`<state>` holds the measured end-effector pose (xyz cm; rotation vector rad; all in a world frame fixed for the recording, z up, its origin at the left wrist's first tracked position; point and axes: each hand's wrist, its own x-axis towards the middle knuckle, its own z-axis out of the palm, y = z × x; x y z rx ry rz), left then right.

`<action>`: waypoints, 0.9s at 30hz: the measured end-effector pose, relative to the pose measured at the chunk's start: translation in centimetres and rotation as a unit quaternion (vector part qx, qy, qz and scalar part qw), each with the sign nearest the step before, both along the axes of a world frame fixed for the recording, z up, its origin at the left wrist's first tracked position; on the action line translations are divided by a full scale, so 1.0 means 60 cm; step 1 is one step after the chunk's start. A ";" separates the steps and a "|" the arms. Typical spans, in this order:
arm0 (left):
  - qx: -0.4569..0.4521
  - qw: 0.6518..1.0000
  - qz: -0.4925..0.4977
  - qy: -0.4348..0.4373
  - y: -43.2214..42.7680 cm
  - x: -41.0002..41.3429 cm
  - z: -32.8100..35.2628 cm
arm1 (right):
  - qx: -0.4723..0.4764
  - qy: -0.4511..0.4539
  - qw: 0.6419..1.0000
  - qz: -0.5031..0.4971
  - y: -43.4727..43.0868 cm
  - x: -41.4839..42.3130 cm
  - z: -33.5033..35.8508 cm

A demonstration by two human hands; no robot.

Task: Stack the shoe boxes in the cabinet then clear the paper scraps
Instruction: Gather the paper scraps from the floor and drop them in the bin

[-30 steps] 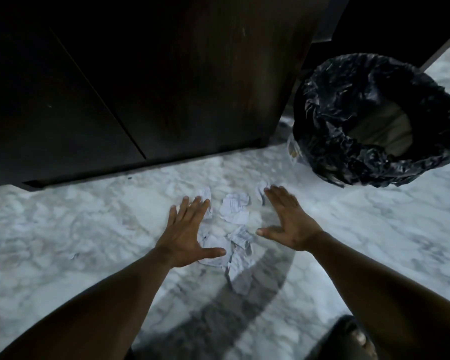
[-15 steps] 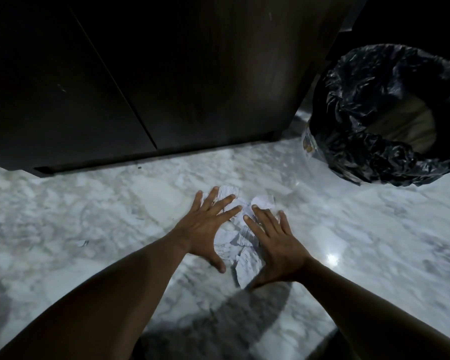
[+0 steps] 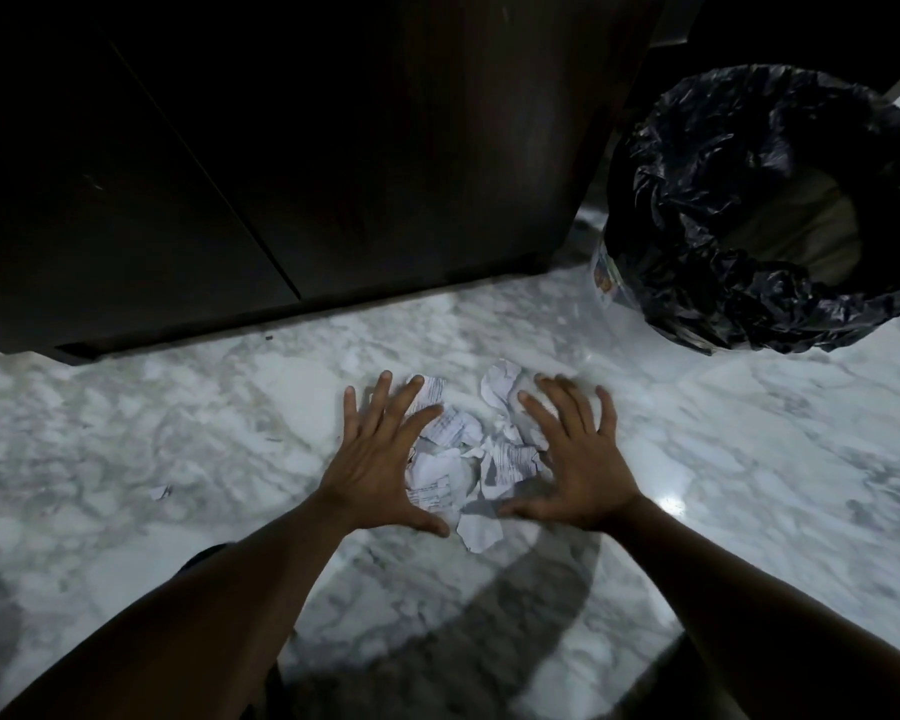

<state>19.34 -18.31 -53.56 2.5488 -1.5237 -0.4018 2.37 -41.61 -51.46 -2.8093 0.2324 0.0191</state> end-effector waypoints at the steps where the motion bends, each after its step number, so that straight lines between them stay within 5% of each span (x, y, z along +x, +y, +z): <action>1: -0.001 1.000 -0.007 0.002 -0.001 0.001 -0.001 | 0.014 0.014 1.000 0.000 -0.011 0.002 0.000; 4: 0.006 0.999 -0.050 0.005 -0.013 0.002 -0.008 | 0.055 0.087 0.994 0.045 -0.022 0.016 -0.006; 12: 0.022 0.997 -0.063 -0.045 -0.033 -0.014 -0.037 | -0.043 0.109 0.988 0.097 0.014 0.046 -0.037; 27: -0.114 0.992 0.036 -0.039 -0.036 -0.027 -0.044 | 0.010 -0.049 0.997 0.065 0.018 0.040 -0.062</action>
